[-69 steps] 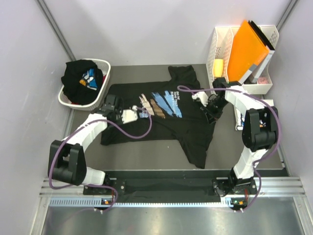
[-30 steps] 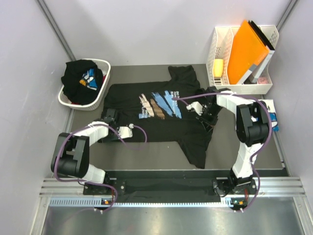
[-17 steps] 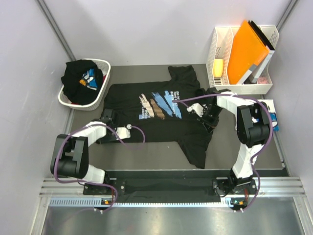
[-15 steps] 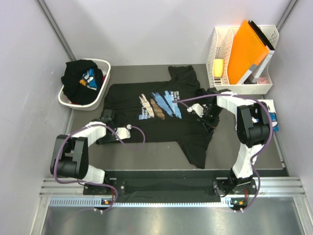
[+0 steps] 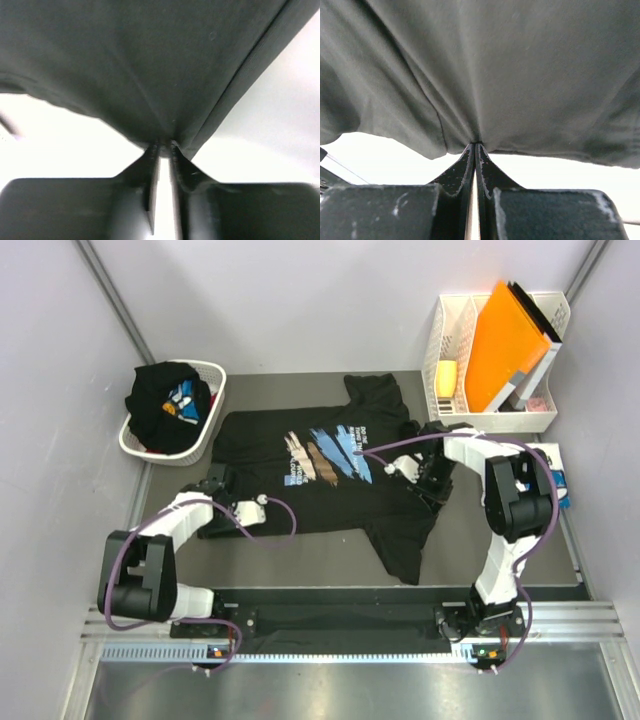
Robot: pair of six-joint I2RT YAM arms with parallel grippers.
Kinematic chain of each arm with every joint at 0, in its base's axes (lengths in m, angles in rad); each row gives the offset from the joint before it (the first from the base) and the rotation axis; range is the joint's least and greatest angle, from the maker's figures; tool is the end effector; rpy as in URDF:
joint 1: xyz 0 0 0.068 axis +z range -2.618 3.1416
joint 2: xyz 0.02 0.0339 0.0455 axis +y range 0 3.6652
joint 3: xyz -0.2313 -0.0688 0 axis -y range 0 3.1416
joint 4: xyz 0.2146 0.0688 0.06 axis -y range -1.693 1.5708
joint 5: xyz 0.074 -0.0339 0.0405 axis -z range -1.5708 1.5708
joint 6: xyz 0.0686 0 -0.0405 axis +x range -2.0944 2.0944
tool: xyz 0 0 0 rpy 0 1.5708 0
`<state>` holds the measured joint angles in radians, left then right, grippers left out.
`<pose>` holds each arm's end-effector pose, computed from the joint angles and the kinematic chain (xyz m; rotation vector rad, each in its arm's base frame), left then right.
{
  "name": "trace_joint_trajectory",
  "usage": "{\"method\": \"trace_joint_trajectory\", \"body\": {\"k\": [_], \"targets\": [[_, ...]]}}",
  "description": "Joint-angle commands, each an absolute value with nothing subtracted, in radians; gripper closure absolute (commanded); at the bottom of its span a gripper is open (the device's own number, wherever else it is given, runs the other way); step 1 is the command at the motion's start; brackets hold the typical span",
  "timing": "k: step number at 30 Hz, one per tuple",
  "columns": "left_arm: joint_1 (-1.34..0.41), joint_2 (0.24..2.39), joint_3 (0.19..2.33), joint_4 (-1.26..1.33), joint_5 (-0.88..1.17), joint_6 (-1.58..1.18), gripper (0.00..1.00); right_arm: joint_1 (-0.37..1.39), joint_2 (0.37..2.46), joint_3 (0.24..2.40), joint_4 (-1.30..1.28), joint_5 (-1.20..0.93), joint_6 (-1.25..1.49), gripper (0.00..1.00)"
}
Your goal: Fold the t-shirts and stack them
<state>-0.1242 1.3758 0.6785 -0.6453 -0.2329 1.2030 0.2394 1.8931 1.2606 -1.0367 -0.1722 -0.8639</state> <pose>0.2104 -0.0103 0.1115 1.8330 2.4102 0.4821 0.2769 0.0797 0.1135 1.6064 -2.6355 -0.3002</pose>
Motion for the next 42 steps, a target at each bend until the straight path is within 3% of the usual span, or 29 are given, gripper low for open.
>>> {"method": "trace_joint_trajectory", "body": {"k": [1, 3, 4, 6, 7, 9, 18, 24, 28, 33, 40, 42], "targets": [[-0.117, 1.331, 0.704, -0.683, -0.239, 1.244, 0.75, 0.245, 1.821, 1.214, -1.020, -0.150, -0.876, 1.00], [-0.117, 1.338, 0.719, -0.704, -0.255, 1.253, 0.66, 0.247, 1.809, 1.203, -1.017, -0.150, -0.876, 1.00], [-0.117, 1.339, 0.722, -0.706, -0.259, 1.252, 0.56, 0.245, 1.806, 1.197, -1.016, -0.150, -0.877, 1.00], [-0.117, 1.336, 0.747, -0.718, -0.262, 1.249, 0.60, 0.245, 1.793, 1.192, -1.011, -0.149, -0.876, 0.99], [-0.117, 1.335, 0.758, -0.719, -0.264, 1.249, 0.73, 0.245, 1.790, 1.189, -1.008, -0.149, -0.877, 0.99], [-0.117, 1.325, 0.803, -0.719, -0.259, 1.232, 0.79, 0.245, 1.779, 1.193, -1.006, -0.152, -0.874, 0.99], [-0.118, 1.322, 1.041, -0.766, -0.172, 1.187, 0.78, 0.245, 1.756, 1.255, -1.032, -0.186, -0.870, 0.96], [-0.120, 1.315, 1.059, -0.759, -0.063, 1.158, 0.76, 0.245, 1.741, 1.388, -1.115, -0.284, -0.871, 0.70], [-0.129, 1.289, 0.990, -0.767, -0.028, 1.199, 0.83, 0.250, 1.710, 1.425, -1.153, -0.296, -0.913, 0.68], [-0.135, 1.246, 0.888, -0.773, -0.021, 1.282, 0.82, 0.270, 1.661, 1.320, -1.138, -0.239, -0.972, 0.60], [-0.138, 1.201, 0.783, -0.717, -0.037, 1.344, 0.82, 0.311, 1.623, 1.149, -0.994, -0.198, -0.976, 0.60], [-0.138, 1.193, 0.736, -0.629, -0.046, 1.336, 0.83, 0.327, 1.637, 1.137, -0.965, -0.201, -0.962, 0.68]]}}
